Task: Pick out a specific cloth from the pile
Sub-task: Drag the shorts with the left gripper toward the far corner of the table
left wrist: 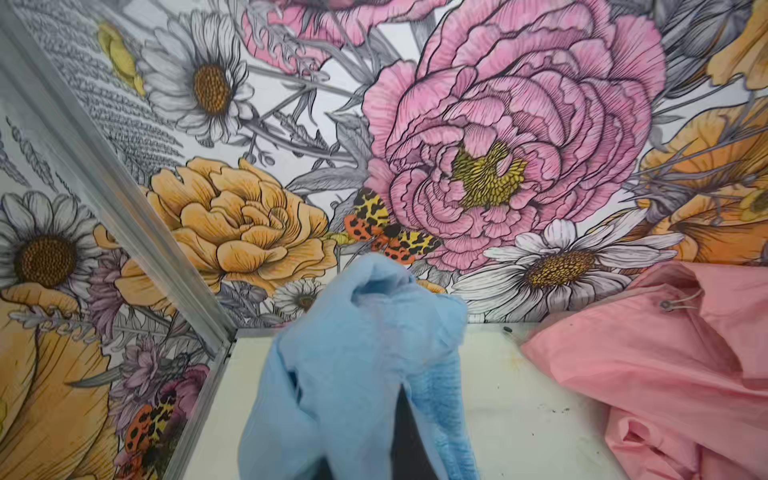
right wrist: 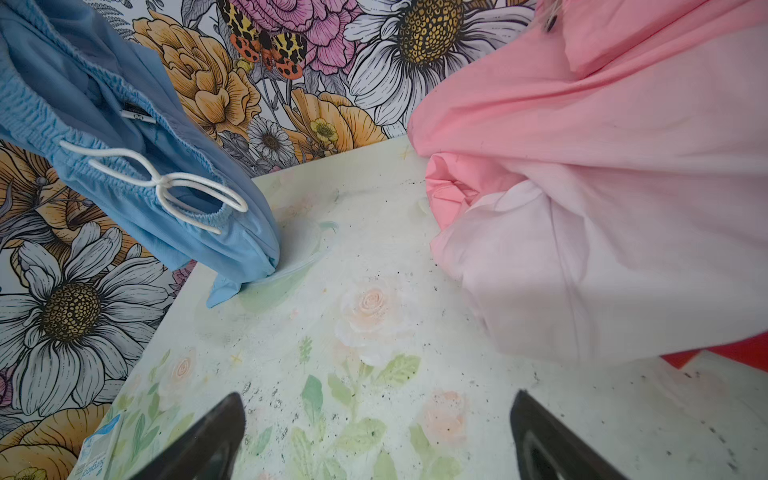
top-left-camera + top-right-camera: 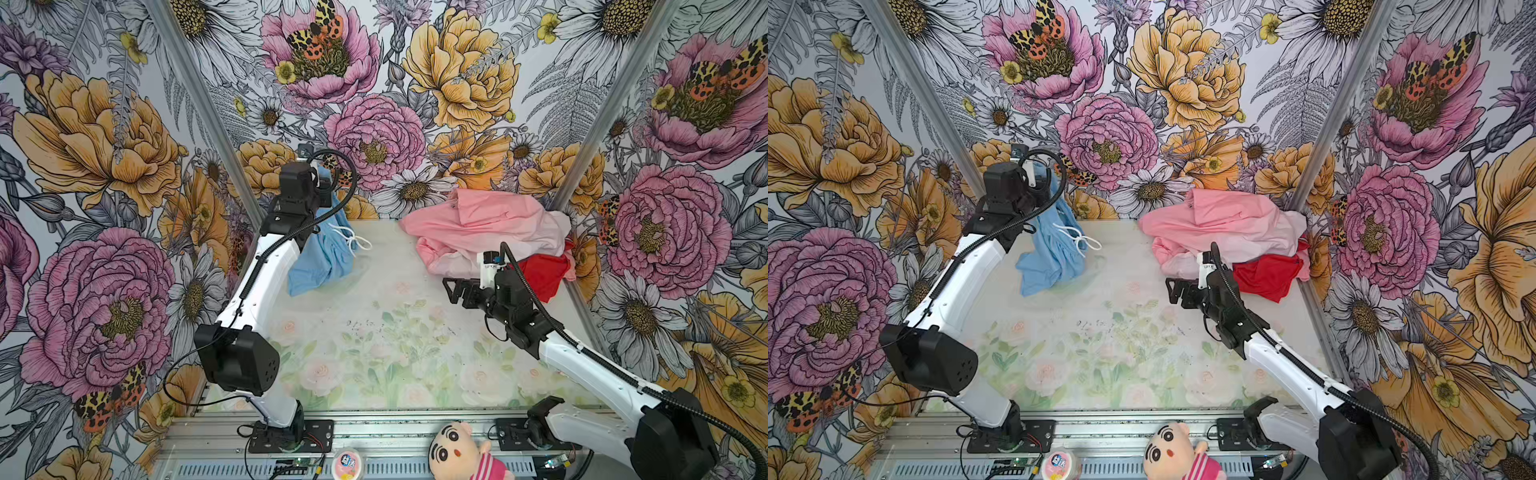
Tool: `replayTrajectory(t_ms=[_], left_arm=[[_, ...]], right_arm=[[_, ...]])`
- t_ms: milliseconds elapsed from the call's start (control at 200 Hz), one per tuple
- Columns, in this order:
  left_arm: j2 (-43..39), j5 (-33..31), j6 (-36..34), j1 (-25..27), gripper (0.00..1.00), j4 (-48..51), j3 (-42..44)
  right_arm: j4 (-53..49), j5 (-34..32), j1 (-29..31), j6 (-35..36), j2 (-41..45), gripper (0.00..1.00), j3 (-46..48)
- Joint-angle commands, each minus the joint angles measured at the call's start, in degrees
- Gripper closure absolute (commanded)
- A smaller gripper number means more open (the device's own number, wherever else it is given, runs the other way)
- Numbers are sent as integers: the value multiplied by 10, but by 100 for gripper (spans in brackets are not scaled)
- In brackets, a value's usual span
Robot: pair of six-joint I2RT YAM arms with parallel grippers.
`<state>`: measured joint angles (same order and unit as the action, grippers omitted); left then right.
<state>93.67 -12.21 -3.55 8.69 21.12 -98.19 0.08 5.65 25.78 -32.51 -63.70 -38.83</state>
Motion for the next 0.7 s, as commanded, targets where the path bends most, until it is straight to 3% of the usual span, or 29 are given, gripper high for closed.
replayTrajectory(t_ms=[0, 130, 370, 495, 696], left_arm=[[-49, -42, 20, -39, 100, -46, 28], [-66, -118, -5, -69, 100, -43, 82], [-71, -168, -10, -104, 100, -78, 176], [-60, -102, -6, -94, 100, -88, 188], [-27, 26, -56, -21, 100, -66, 173]], right_arm=[[12, -4, -5, 0, -9, 1, 2], [22, 3, -5, -3, -21, 0, 2], [35, 17, -4, -10, -41, 1, -1], [34, 15, -4, -9, -41, 1, -1], [29, 13, -4, -9, -36, 1, 5]])
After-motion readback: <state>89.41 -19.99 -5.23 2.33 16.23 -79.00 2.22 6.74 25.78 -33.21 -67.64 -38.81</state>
